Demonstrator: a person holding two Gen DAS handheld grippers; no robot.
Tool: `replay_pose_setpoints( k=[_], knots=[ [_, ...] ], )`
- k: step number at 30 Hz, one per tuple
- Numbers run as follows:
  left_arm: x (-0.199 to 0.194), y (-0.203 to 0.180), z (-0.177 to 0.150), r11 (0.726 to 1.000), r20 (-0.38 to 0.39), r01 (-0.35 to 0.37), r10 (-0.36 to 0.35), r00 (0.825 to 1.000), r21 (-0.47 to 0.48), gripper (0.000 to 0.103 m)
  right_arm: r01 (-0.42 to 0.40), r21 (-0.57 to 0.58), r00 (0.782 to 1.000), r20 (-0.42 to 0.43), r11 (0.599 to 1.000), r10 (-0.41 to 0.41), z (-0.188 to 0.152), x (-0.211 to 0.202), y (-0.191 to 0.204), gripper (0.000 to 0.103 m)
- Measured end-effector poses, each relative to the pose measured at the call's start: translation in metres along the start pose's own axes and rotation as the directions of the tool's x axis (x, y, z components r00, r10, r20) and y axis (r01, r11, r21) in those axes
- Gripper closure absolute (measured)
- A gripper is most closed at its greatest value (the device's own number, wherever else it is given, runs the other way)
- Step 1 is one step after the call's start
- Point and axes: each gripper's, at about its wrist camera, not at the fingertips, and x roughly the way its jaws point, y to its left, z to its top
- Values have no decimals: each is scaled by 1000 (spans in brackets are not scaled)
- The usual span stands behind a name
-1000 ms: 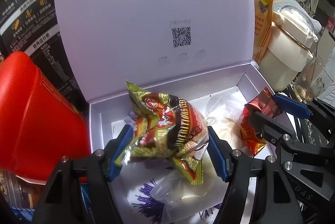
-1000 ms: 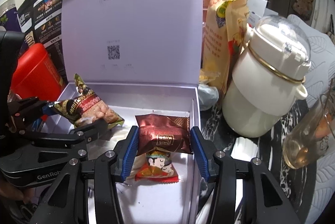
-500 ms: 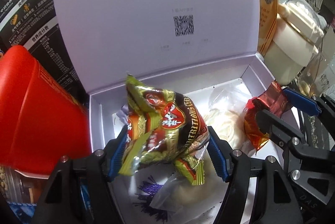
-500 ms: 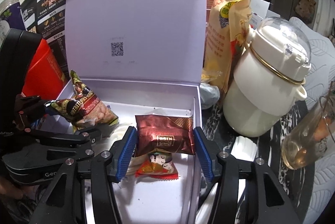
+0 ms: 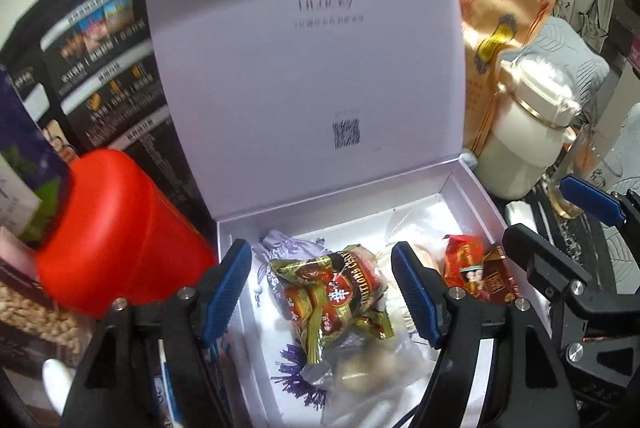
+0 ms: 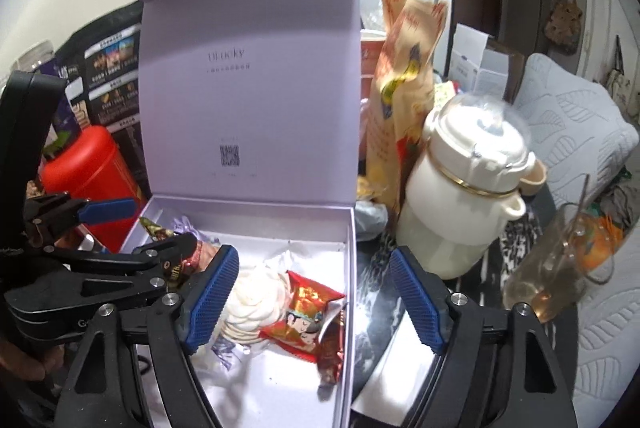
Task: Organize soft objects
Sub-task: 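Open both grippers to drop the snack bag and maroon candy into the box, then withdraw both tools from the box toward the packets on the table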
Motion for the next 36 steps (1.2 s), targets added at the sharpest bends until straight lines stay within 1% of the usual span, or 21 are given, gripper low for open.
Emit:
replay_pose_setpoints(
  k=[4, 8, 14, 20, 23, 25, 27, 33, 36],
  knots=[
    [-21, -3, 0, 1000, 29, 23, -23, 999, 6, 31, 13, -6, 1000, 28, 1000, -13, 6, -20, 8, 24],
    [-42, -6, -2, 1000, 61, 25, -26, 998, 14, 31, 25, -8, 997, 72, 1000, -24, 9, -47, 8, 24],
    [-91, -8, -4, 999, 135, 32, -34, 990, 14, 31, 39, -12, 990, 135, 999, -37, 12, -87, 9, 24],
    [-144, -11, -18, 998, 227, 46, -53, 972, 32, 31, 51, -17, 979, 197, 999, -47, 8, -131, 16, 24],
    [-167, -13, -25, 997, 261, 58, -68, 963, 47, 31, 52, -23, 973, 226, 998, -45, 3, -153, 20, 24],
    [-183, -14, -30, 996, 280, 74, -87, 956, 57, 31, 55, -26, 967, 251, 998, -47, -1, -170, 23, 23],
    [-202, -16, -39, 995, 308, 82, -98, 946, 64, 31, 56, -37, 958, 283, 998, -43, -6, -189, 28, 18],
    [-242, -22, -60, 990, 369, 99, -128, 921, 97, 31, 80, -49, 935, 349, 996, -58, -22, -237, 40, 17],
    [-255, -24, -70, 989, 385, 104, -139, 913, 109, 31, 89, -42, 925, 375, 995, -67, -31, -258, 45, 16]
  ],
)
